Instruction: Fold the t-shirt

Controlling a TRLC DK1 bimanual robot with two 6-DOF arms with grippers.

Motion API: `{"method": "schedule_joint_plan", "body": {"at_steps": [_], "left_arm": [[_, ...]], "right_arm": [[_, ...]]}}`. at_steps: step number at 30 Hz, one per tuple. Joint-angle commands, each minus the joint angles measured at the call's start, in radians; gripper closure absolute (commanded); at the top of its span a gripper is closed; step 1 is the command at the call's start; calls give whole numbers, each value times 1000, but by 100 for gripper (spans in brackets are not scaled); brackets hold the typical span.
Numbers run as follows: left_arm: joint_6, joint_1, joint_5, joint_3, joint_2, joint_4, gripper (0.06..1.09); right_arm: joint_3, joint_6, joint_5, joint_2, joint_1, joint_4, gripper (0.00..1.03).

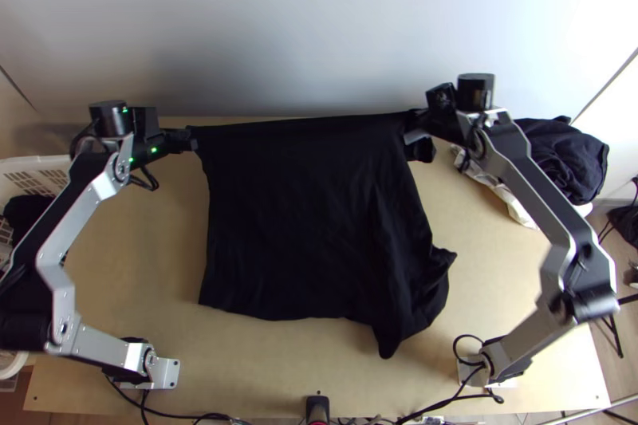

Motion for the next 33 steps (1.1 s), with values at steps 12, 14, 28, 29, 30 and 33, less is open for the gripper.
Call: {"method": "schedule_joint_plan", "body": {"at_steps": [12, 14, 28, 29, 30, 33], "left_arm": [[29, -11, -99, 239, 389, 46, 105], [27, -15, -110, 268, 424, 46, 105], [12, -44, -144, 359, 590, 46, 105], [12, -47, -144, 359, 596, 46, 105], [12, -50, -145, 359, 599, 47, 105], [10, -54, -148, 368, 613, 49, 105]], "right_arm": [[331, -4, 32, 410, 7, 4, 100], [353, -4, 37, 435, 8, 4, 100], [384, -22, 40, 531, 11, 4, 100], [387, -26, 41, 537, 13, 4, 100], [388, -29, 43, 544, 13, 4, 100], [402, -30, 50, 562, 13, 4, 100]]}}
